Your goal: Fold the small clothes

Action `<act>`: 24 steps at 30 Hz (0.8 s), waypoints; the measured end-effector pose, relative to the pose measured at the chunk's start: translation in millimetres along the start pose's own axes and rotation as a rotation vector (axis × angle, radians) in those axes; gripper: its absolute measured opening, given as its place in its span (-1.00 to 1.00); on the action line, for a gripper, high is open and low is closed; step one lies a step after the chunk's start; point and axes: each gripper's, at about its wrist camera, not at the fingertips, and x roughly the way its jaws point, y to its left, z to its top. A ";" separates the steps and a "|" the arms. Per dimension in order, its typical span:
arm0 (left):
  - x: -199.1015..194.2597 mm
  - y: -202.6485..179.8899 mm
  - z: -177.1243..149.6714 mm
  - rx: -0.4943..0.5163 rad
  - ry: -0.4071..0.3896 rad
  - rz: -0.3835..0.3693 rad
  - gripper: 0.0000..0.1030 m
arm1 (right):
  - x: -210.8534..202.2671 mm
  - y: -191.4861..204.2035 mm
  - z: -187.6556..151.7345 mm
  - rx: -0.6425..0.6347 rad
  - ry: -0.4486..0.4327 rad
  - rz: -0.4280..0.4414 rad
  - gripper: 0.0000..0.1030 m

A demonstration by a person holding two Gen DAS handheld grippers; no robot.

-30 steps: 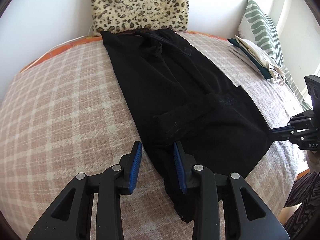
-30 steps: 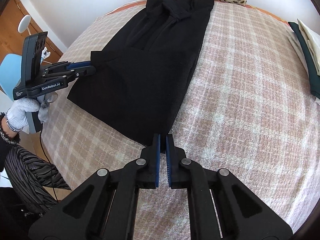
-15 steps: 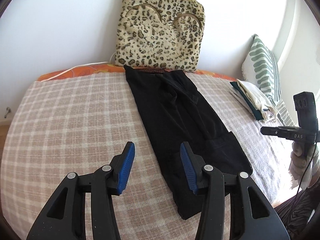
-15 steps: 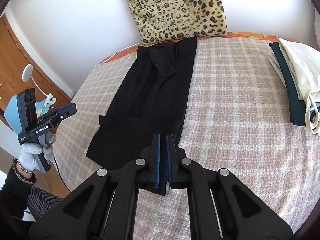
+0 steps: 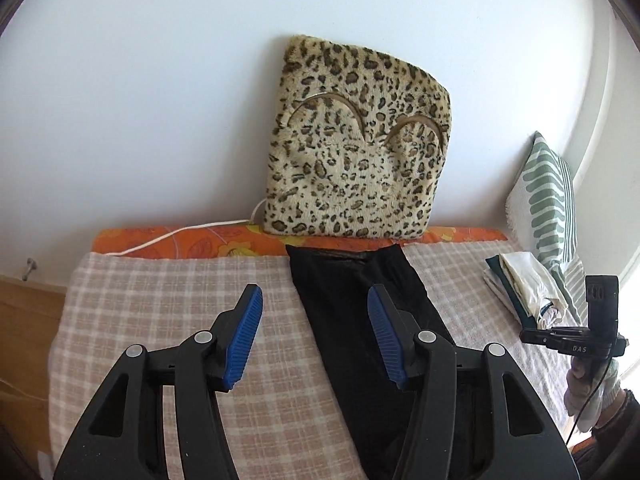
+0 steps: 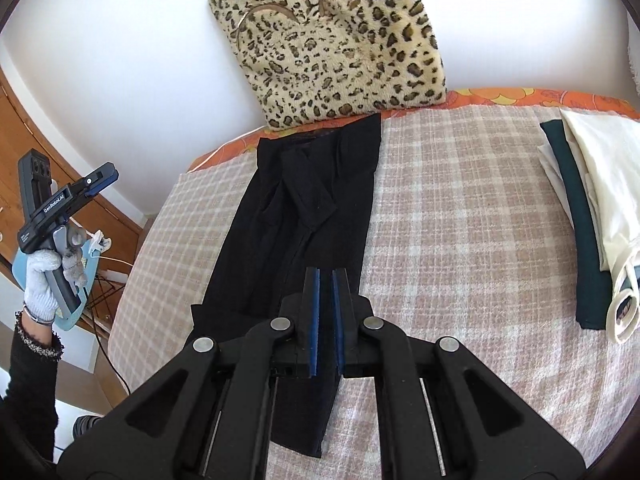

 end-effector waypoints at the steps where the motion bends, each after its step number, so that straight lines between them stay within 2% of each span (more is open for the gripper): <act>1: 8.6 1.4 4.9 0.004 0.012 -0.003 0.04 | 2.1 -2.9 9.9 -0.001 -0.014 -0.003 -0.86; 6: 57.9 4.3 12.8 0.003 0.058 -0.017 0.04 | 31.4 -17.2 66.7 0.016 -0.041 -0.029 -0.86; 15: 153.0 1.7 0.5 0.012 0.171 -0.081 0.04 | 132.8 -1.6 151.5 -0.038 0.034 -0.017 -0.83; 18: 178.4 11.4 -2.1 -0.012 0.201 -0.095 0.04 | 167.5 0.3 167.2 -0.054 0.076 -0.017 -0.68; 20: 190.8 18.4 -2.5 -0.030 0.210 -0.102 0.04 | 189.0 4.1 173.9 -0.090 0.103 -0.033 -0.37; 24: 206.5 27.1 -2.4 -0.026 0.207 -0.093 0.04 | 219.7 5.3 180.6 -0.118 0.136 -0.083 -0.34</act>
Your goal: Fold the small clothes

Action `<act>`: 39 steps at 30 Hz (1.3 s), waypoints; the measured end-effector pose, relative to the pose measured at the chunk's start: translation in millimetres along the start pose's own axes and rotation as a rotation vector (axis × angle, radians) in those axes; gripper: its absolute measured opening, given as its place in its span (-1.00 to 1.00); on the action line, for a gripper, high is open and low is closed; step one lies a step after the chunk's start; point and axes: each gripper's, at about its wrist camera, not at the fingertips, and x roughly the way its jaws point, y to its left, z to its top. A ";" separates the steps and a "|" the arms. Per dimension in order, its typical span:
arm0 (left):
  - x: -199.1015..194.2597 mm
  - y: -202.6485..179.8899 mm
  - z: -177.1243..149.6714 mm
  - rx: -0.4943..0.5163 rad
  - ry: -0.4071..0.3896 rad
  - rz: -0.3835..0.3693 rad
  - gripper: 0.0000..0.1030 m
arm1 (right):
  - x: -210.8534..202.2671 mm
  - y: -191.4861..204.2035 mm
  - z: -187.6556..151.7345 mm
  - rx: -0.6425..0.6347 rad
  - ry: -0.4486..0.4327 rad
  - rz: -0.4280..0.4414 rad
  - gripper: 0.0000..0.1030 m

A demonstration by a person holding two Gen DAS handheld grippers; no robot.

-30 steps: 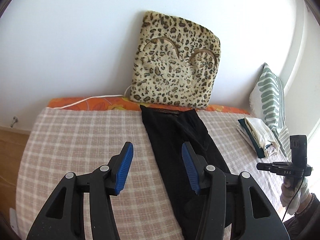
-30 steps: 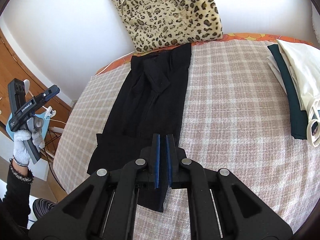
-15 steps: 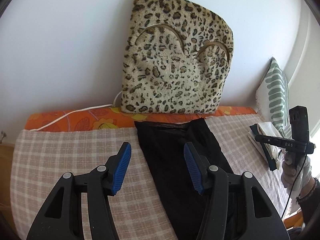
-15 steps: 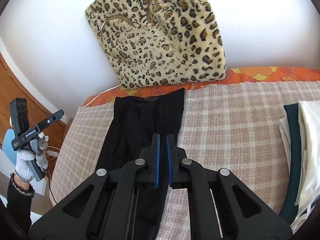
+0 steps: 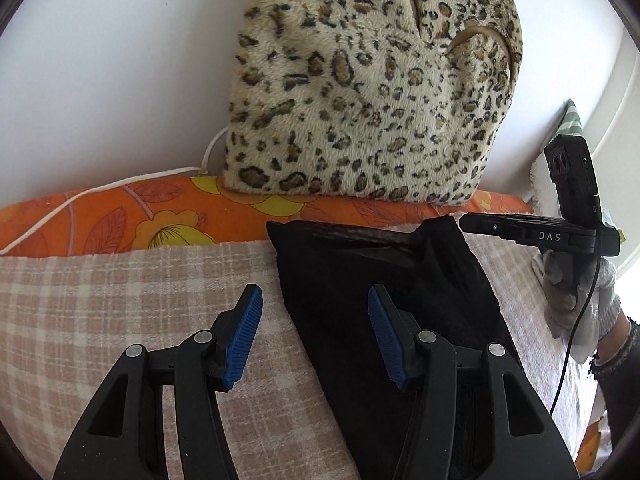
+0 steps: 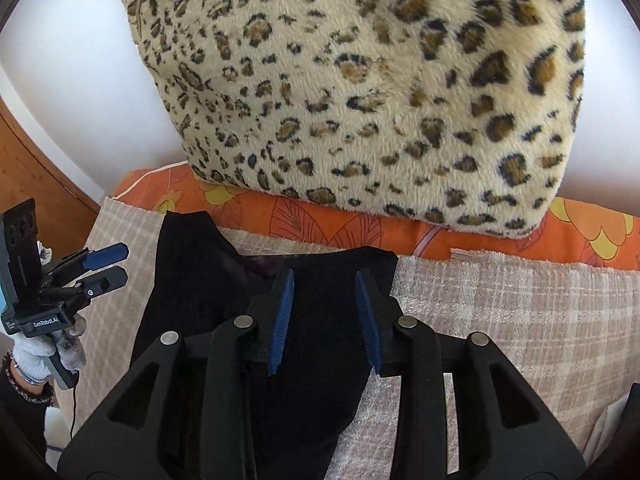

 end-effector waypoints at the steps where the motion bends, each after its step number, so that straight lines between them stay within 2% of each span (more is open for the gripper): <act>1: 3.1 1.6 1.0 0.002 0.001 0.003 0.05 | 6.3 -1.9 1.8 0.013 0.014 0.003 -0.34; 5: 12.5 5.2 4.1 0.011 0.007 -0.004 0.05 | 28.1 3.9 2.0 -0.043 0.061 -0.084 -0.36; 6: 13.4 5.0 4.8 0.016 0.005 -0.006 0.05 | 31.9 6.0 1.7 -0.064 0.065 -0.111 -0.42; 8: 15.5 5.0 6.9 0.025 -0.001 -0.006 0.05 | 37.8 8.1 1.1 -0.087 0.079 -0.119 -0.80; 13: 20.8 6.3 11.1 0.026 -0.005 -0.005 0.05 | 45.4 15.6 7.5 -0.133 0.045 -0.158 -0.96; 14: 21.0 6.5 11.6 0.027 -0.006 -0.003 0.05 | 45.2 15.1 12.1 -0.124 0.030 -0.168 -0.96; 15: 20.8 6.8 11.8 0.028 -0.008 -0.005 0.05 | 39.6 13.3 16.3 -0.113 0.002 -0.139 -0.96; 18: 20.8 8.0 12.2 0.035 -0.005 -0.021 0.05 | 9.3 -0.8 18.8 -0.033 -0.088 0.005 -0.94; 20: 21.4 10.4 11.9 0.034 0.005 -0.024 0.05 | -2.9 -21.4 13.1 0.058 -0.105 0.044 -0.60; 21: 21.9 10.9 11.7 0.031 0.008 -0.025 0.05 | -5.9 -31.7 8.2 0.098 -0.115 0.035 -0.57; 27: 25.5 16.1 10.1 0.024 0.016 -0.042 0.05 | 13.4 -68.2 -14.3 0.189 -0.050 0.095 -0.57; 31: 30.5 21.7 10.5 0.009 0.026 -0.044 0.05 | 24.7 -66.4 -17.1 0.190 -0.052 0.119 -0.56; 34: 33.5 27.2 10.6 -0.006 0.026 -0.045 0.05 | 26.9 -58.2 -13.6 0.183 -0.061 0.188 -0.56; 36: 35.4 30.0 11.0 -0.014 0.020 -0.050 0.05 | 23.8 -49.4 -10.7 0.142 -0.077 0.149 -0.86; 39: 39.7 34.7 12.4 -0.036 0.017 -0.061 0.05 | 21.1 -36.1 0.9 0.069 -0.100 0.055 -0.90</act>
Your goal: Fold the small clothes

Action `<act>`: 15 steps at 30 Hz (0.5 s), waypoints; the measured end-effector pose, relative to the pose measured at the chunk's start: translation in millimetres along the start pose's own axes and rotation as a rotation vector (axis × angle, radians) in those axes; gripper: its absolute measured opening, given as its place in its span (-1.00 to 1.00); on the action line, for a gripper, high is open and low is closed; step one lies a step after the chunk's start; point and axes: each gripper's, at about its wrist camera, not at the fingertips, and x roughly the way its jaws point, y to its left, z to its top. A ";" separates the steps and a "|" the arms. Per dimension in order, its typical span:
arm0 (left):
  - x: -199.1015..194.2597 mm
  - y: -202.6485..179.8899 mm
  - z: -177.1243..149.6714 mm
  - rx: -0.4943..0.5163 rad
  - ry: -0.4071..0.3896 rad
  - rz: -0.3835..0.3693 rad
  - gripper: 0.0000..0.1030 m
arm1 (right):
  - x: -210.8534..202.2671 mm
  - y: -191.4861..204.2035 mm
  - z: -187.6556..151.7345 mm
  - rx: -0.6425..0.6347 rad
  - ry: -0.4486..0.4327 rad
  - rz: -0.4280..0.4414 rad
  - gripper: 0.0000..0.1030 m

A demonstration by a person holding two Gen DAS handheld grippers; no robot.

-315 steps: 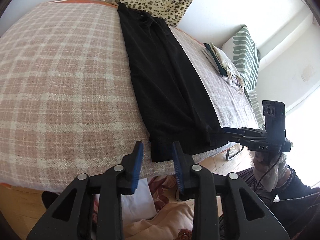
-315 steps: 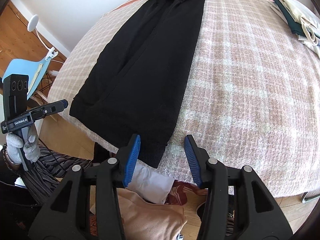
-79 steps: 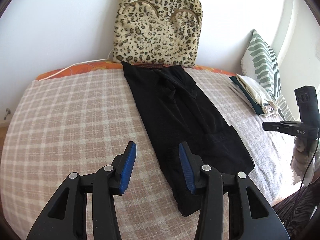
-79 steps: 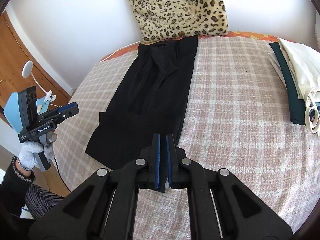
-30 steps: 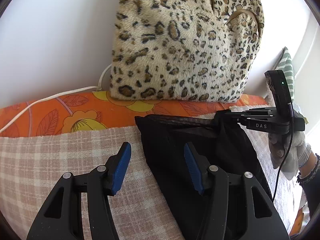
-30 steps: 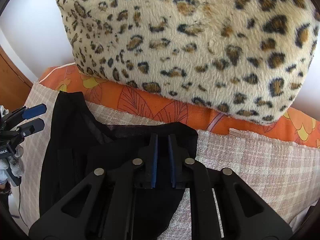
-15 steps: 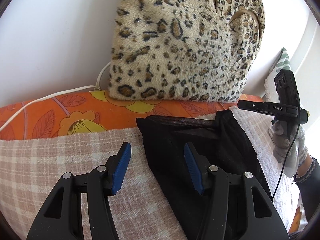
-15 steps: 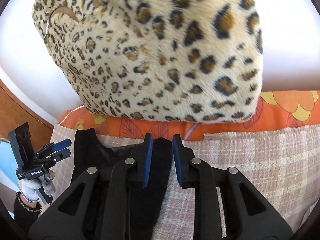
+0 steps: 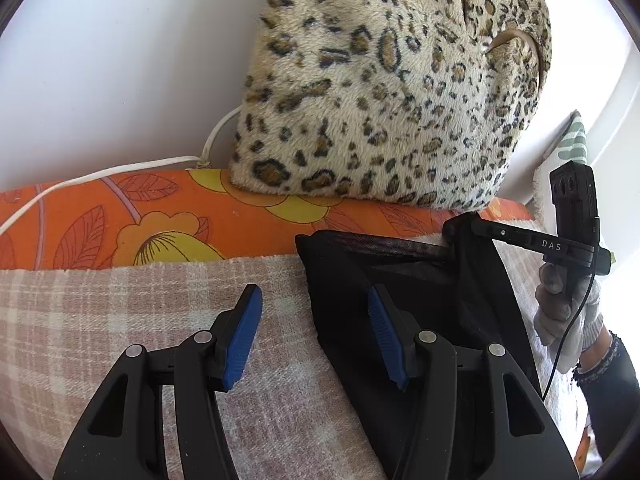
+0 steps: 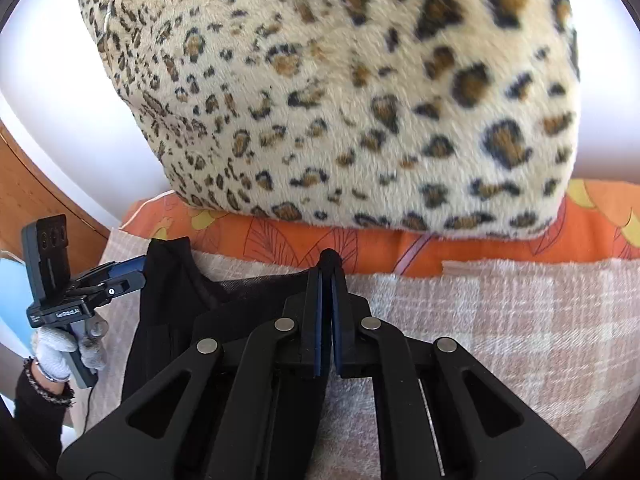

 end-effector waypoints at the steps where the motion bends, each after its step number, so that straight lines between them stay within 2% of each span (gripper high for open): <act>1: 1.0 0.7 0.8 -0.003 -0.001 -0.007 0.05 | -1.4 -1.6 3.4 0.013 -0.007 -0.017 -0.90; 5: -1.2 4.2 7.0 -0.006 -0.014 -0.022 0.05 | -7.9 -2.1 6.3 0.036 -0.025 0.014 -0.90; 9: 6.9 12.8 12.3 -0.034 0.004 -0.023 0.05 | -6.7 -6.4 -1.2 0.067 0.010 0.055 -0.86; 10: 9.4 13.3 12.1 -0.040 0.003 -0.030 0.05 | -6.3 -8.9 -3.0 0.079 0.017 0.056 -0.77; 12: 10.7 11.4 11.0 -0.037 -0.015 -0.057 -0.04 | -7.6 -16.8 -6.5 0.107 0.026 0.073 -0.41; 13: 11.1 8.4 10.3 -0.026 -0.024 -0.067 -0.12 | -10.5 -22.0 -8.5 0.120 0.021 0.073 -0.17; 14: 12.1 4.5 10.4 -0.011 -0.030 -0.064 -0.46 | -12.7 -25.7 -9.9 0.129 0.012 0.073 -0.12; 15: 13.2 0.6 11.0 0.006 -0.033 -0.050 -0.71 | -14.1 -29.4 -10.5 0.138 0.009 0.079 -0.12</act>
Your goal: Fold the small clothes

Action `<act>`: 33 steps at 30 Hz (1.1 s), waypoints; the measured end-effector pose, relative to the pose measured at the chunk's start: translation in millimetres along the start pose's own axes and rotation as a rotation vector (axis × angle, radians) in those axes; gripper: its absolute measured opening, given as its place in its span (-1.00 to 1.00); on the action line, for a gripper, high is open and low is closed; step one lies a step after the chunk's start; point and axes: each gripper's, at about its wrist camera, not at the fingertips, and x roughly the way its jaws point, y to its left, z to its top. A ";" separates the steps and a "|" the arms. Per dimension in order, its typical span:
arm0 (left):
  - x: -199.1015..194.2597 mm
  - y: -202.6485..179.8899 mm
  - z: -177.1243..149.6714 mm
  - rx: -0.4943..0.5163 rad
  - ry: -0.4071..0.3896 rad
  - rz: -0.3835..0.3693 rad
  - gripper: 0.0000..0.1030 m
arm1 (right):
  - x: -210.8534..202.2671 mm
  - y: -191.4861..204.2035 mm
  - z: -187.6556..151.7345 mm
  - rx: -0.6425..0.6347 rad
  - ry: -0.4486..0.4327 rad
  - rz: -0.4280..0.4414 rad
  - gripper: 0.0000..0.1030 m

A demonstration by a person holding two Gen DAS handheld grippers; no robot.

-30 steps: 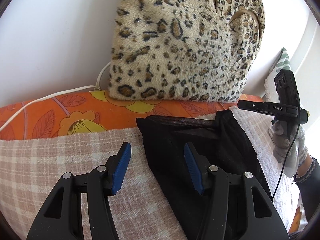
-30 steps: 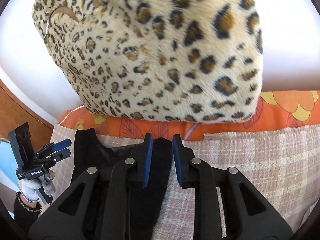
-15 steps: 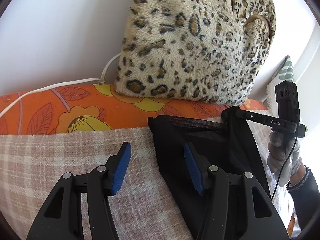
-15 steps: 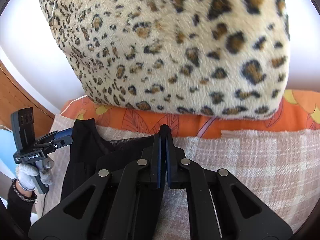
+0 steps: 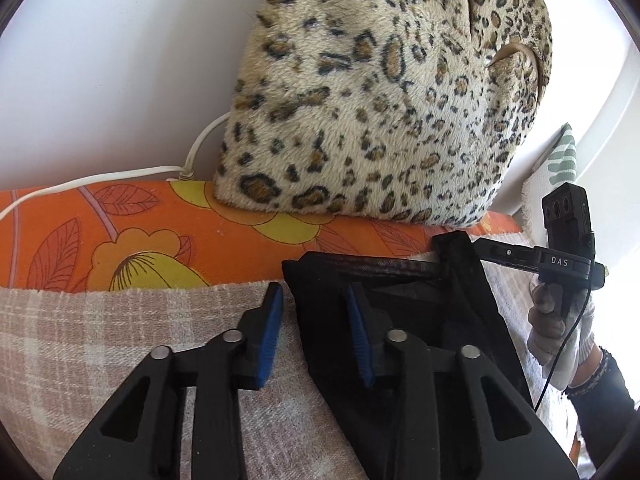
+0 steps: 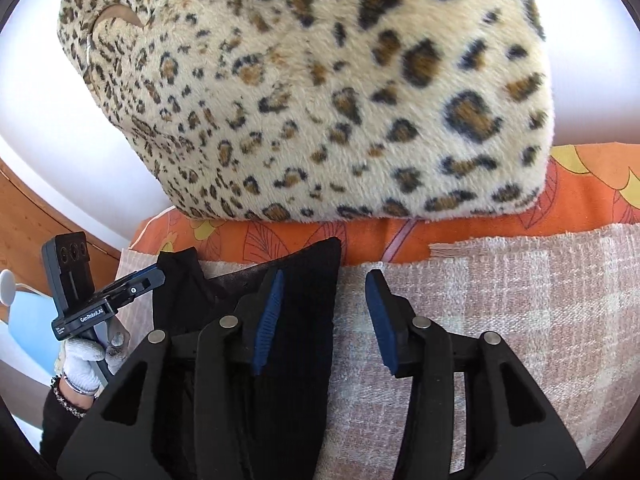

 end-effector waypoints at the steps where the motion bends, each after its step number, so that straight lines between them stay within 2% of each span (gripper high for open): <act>1: 1.5 -2.9 1.7 0.011 -0.002 0.016 -0.77 | -2.0 -4.1 1.0 0.010 0.000 0.006 -0.12; 3: 1.5 -4.1 6.6 0.000 -0.018 0.010 -0.90 | 1.1 -10.2 2.5 0.034 0.011 0.013 -0.12; 6: -3.1 -5.2 13.1 -0.010 -0.051 0.022 -0.94 | 4.9 -9.9 3.0 0.029 0.012 0.030 -0.12; 8: -4.0 -6.3 15.1 0.005 -0.042 0.020 -0.94 | 7.6 -5.3 3.2 0.003 0.012 0.024 -0.14; 9: -4.4 -6.9 15.0 0.016 -0.037 0.025 -0.94 | 10.8 -1.8 3.2 -0.007 0.012 0.018 -0.20; 10: -6.1 -6.0 14.2 0.023 -0.033 0.034 -0.94 | 11.2 -1.6 2.3 -0.019 0.016 0.010 -0.42; 11: -5.2 -5.1 13.6 0.018 -0.025 0.030 -0.92 | 14.2 0.7 1.8 -0.027 0.026 0.008 -0.53; 13: -4.1 0.1 12.8 -0.015 -0.001 0.029 -0.71 | 16.1 3.3 0.9 -0.037 0.032 0.004 -0.54; 17: -5.8 8.9 9.6 -0.061 -0.010 -0.007 -0.35 | 20.1 3.8 3.5 -0.013 0.042 0.019 -0.53; 20: 2.4 4.6 6.9 -0.041 0.001 0.009 -0.35 | 24.5 3.2 6.3 0.012 0.037 0.019 -0.53; 22: 8.2 -2.7 4.8 -0.008 0.005 0.010 -0.42 | 25.1 7.4 6.8 -0.005 0.038 0.027 -0.54; 24: 10.6 -10.1 3.6 0.031 -0.006 0.028 -0.97 | 24.6 16.7 5.8 -0.050 0.031 0.000 -0.78; 25: 9.7 -12.1 3.4 0.041 -0.012 0.027 -0.96 | 24.4 21.7 5.6 -0.069 0.034 -0.006 -0.86; 33: -20.6 -28.9 9.9 0.041 -0.091 -0.018 -0.95 | -1.5 51.3 10.1 -0.114 -0.024 -0.007 -0.89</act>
